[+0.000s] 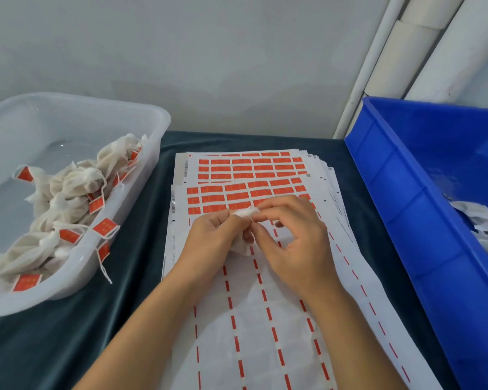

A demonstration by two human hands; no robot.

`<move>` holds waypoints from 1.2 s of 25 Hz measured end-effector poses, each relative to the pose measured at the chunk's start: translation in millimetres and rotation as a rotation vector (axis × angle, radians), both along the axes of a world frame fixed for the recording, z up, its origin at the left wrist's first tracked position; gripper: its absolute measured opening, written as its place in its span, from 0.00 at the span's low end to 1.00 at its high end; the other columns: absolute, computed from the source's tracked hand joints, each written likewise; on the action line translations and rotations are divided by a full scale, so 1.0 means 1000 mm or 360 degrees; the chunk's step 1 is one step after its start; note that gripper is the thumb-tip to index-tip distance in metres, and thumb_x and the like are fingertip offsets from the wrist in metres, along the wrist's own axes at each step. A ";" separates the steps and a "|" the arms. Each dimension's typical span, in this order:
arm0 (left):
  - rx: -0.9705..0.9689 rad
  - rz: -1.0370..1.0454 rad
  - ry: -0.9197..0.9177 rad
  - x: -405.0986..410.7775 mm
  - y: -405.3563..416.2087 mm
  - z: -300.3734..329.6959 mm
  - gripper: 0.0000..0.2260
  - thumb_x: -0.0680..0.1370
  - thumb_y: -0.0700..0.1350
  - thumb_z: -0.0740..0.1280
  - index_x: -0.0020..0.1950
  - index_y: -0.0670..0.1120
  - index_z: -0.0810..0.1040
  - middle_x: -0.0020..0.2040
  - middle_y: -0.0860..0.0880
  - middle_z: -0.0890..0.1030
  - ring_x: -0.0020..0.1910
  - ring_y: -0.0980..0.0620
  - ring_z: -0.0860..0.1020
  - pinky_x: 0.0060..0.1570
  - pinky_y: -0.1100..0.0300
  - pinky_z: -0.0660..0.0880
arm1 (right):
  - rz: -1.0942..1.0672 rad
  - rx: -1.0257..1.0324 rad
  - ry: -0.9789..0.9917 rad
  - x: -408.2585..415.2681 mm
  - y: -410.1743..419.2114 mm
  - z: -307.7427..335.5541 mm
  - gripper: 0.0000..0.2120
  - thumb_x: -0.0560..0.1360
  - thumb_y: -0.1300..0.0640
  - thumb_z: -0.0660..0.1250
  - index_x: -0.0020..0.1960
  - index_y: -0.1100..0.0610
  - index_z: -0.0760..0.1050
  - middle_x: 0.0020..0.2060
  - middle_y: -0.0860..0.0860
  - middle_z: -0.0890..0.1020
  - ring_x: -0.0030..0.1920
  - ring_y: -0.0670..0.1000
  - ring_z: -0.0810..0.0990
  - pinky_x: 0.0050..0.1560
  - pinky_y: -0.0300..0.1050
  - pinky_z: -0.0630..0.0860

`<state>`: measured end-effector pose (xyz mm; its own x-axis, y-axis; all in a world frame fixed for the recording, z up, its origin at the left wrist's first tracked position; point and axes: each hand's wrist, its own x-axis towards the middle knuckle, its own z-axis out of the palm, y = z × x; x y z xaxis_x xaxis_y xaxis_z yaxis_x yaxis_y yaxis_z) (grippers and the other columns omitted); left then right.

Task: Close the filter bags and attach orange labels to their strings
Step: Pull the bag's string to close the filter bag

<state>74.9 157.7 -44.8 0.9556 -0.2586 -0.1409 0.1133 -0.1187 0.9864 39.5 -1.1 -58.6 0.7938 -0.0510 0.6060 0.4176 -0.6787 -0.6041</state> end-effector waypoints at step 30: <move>-0.0071 0.0062 -0.0266 -0.002 -0.005 0.000 0.07 0.83 0.50 0.68 0.60 0.58 0.80 0.49 0.55 0.86 0.47 0.53 0.85 0.43 0.65 0.82 | 0.0139 0.0379 0.0310 -0.002 0.011 0.001 0.01 0.84 0.52 0.61 0.55 0.45 0.70 0.48 0.39 0.80 0.53 0.44 0.83 0.53 0.36 0.81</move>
